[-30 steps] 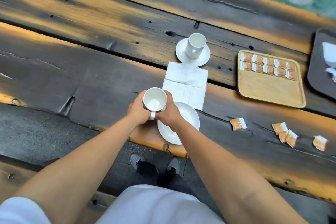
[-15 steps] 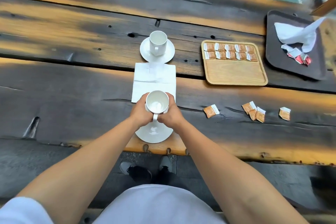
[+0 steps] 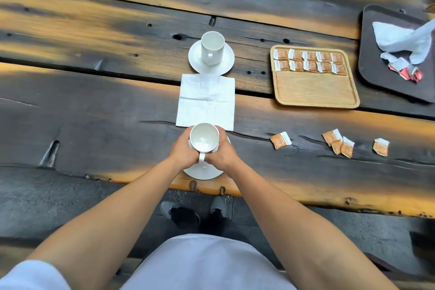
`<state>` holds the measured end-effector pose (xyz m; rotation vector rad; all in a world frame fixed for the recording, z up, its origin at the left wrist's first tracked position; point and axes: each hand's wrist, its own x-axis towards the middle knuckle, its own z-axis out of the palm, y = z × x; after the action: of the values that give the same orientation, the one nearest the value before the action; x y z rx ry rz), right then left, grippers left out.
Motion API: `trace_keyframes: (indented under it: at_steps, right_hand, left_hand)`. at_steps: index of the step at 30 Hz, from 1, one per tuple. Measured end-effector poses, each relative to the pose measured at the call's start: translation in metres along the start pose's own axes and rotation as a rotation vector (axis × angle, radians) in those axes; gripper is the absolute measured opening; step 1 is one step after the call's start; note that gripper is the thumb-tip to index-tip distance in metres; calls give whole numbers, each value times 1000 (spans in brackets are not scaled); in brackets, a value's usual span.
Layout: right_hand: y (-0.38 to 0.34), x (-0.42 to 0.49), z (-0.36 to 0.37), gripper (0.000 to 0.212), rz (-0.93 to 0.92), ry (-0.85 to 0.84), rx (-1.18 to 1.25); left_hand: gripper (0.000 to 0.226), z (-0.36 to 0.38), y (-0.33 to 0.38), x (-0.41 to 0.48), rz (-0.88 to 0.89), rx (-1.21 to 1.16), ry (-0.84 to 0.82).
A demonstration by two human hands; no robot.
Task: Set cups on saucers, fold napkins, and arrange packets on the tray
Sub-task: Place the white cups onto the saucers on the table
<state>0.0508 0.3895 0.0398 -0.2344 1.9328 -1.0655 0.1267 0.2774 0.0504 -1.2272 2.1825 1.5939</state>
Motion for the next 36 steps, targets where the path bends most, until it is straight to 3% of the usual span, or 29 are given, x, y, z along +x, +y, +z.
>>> trace_keyframes:
  at_steps: [24, 36]
  right_hand:
    - [33, 10, 16, 111, 24, 7, -47]
    - [27, 2, 12, 105, 53, -7, -79]
  left_hand:
    - [76, 15, -30, 4, -56, 63, -18]
    - [87, 7, -33, 5, -60, 89, -52]
